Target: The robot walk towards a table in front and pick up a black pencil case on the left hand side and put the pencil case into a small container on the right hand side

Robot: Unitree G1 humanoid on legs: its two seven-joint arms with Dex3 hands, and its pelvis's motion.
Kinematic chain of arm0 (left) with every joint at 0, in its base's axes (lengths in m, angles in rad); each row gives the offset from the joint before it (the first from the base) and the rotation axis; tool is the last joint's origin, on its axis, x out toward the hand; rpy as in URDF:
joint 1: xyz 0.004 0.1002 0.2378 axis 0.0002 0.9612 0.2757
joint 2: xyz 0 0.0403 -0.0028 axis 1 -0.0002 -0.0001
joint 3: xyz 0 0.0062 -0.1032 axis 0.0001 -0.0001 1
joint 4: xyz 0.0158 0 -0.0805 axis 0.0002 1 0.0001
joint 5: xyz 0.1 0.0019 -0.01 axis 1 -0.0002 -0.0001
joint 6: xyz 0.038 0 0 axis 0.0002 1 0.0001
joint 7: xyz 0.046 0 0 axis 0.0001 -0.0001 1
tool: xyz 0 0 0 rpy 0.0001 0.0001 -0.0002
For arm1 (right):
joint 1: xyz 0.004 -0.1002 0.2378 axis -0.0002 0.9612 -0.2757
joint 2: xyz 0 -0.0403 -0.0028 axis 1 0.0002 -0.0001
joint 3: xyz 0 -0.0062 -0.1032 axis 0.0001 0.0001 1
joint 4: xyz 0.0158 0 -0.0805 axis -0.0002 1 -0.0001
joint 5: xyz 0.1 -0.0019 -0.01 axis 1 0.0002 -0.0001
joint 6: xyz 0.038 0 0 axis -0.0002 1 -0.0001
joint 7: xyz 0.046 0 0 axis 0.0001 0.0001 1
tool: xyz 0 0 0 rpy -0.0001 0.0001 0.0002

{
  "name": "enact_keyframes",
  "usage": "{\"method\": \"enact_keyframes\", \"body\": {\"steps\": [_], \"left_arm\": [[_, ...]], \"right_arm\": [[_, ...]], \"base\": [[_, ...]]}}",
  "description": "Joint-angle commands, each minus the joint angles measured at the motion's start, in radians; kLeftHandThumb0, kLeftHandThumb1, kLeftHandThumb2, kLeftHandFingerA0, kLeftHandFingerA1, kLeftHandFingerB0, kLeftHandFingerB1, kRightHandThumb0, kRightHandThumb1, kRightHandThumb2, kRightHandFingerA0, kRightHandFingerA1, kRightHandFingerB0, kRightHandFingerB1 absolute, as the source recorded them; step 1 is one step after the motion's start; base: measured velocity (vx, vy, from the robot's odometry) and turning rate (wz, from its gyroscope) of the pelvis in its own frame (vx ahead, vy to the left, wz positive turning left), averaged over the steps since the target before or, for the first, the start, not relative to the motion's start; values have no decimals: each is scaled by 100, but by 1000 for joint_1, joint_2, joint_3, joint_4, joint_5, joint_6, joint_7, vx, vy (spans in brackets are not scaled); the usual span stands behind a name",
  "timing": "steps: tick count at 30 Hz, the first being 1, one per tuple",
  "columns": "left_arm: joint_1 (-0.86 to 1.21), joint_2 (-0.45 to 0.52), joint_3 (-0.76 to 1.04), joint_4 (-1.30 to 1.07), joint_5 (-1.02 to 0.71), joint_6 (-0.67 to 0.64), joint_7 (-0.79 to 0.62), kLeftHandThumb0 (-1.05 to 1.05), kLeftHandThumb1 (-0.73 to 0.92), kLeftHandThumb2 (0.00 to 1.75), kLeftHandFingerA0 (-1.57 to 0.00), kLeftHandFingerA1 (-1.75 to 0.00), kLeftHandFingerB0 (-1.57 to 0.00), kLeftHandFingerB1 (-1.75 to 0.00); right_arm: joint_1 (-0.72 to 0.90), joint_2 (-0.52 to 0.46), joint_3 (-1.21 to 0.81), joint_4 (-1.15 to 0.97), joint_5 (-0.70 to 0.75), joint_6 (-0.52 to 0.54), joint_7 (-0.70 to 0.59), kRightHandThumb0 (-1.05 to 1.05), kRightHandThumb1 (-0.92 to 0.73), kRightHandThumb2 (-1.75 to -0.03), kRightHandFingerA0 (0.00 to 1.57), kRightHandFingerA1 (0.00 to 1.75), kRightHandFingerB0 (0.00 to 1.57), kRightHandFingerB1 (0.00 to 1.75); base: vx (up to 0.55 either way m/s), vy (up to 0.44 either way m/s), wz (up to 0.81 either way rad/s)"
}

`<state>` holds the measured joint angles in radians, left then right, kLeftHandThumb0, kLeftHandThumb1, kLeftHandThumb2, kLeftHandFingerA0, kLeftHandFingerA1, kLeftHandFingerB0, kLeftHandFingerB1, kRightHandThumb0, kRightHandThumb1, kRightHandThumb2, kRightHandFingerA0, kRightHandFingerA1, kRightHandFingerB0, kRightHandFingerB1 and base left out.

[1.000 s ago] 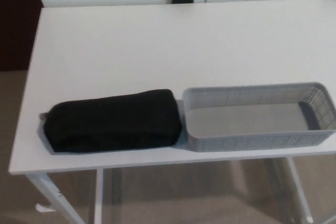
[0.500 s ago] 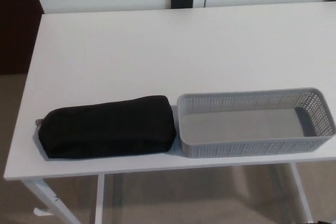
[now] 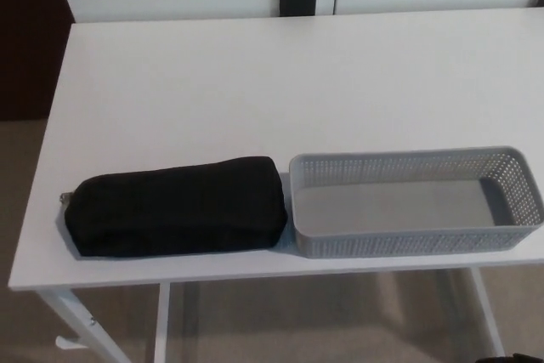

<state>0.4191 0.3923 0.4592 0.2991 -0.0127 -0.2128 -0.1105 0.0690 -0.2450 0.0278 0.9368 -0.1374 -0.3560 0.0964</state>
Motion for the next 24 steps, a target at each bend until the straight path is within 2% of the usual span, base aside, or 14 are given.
{"method": "enact_keyframes", "body": {"steps": [1, 3, 4, 6, 8, 10, 11, 13, 14, 15, 18, 20, 21, 24], "left_arm": [[-46, 184, 201, -768, 140, 279, 10, -33, 41, 65, -2, -22, -5, -24], [-96, 228, 168, -840, 95, 350, -49, -31, 42, 66, -2, -19, -5, -24], [-127, 235, 140, -849, 26, 347, -62, -23, 40, 67, 0, -20, -2, -21], [-210, 293, 71, -850, -56, 361, -118, -29, 41, 67, 0, -14, -1, -14], [-335, 358, -33, -848, -122, 398, -197, -32, 41, 69, 0, -20, 0, -14], [-415, 374, -111, -835, -153, 424, -245, -31, 41, 69, 0, -21, 0, -13], [-464, 376, -174, -825, -161, 450, -283, -28, 45, 57, 0, -21, 0, -15], [-513, 368, -242, -812, -148, 474, -313, -29, 43, 57, 0, -22, 0, -15], [-598, 338, -364, -780, -94, 509, -359, -30, 38, 67, 0, -17, 0, -12], [-613, 336, -392, -781, -84, 530, -365, -25, 43, 56, 0, -16, 0, -12], [-686, 306, -500, -767, -22, 591, -377, -25, 43, 56, 0, -16, 0, -13], [-749, 268, -589, -711, 45, 602, -394, -29, 41, 57, 0, -16, 0, -10], [-774, 255, -630, -684, 77, 598, -398, -36, 28, 65, 0, -19, 0, -14], [-827, 218, -727, -598, 145, 588, -400, -43, 30, 67, 0, -16, 0, -12]], "right_arm": [[-7, -32, -19, -3, 9, 29, -7, -34, -62, -57, 71, 46, 62, 43], [-3, -33, -22, -3, 12, 24, -3, -33, -63, -58, 70, 46, 61, 43], [6, -37, -27, -7, 18, 13, 3, -32, -63, -57, 69, 47, 60, 43], [7, -36, -32, -12, 24, 20, 2, -31, -63, -57, 70, 46, 61, 43], [-3, -34, -37, -3, 26, 21, -8, -32, -62, -59, 69, 47, 62, 44], [-5, -32, -40, -7, 29, 22, -8, -36, -60, -59, 68, 47, 60, 44], [-2, -32, -42, -12, 31, 25, -8, -35, -61, -58, 68, 47, 60, 44], [0, -29, -43, -15, 33, 27, -8, -33, -63, -59, 69, 47, 62, 44], [0, -28, -45, -14, 35, 25, -2, -35, -61, -59, 69, 47, 60, 44], [2, -29, -43, -14, 33, 23, -1, -32, -63, -57, 69, 46, 61, 43], [4, -28, -42, -21, 30, 21, 0, -32, -63, -57, 70, 46, 61, 43], [4, -32, -40, -26, 21, 17, -11, -35, -61, -58, 69, 47, 61, 43], [4, -34, -43, -29, 24, 19, -8, -35, -60, -58, 69, 47, 61, 44], [3, -29, -52, -40, 35, 27, 1, -35, -60, -59, 68, 47, 62, 44]], "base": [[0, 0, 0], [0, 0, 0], [0, 0, 0], [0, 0, 0], [0, 0, 0], [0, 0, 0], [0, 0, 0], [0, 0, 0], [0, 0, 0], [0, 0, 0], [0, 0, 0], [0, 0, 0], [-1, -13, 6], [0, 0, 0]]}}
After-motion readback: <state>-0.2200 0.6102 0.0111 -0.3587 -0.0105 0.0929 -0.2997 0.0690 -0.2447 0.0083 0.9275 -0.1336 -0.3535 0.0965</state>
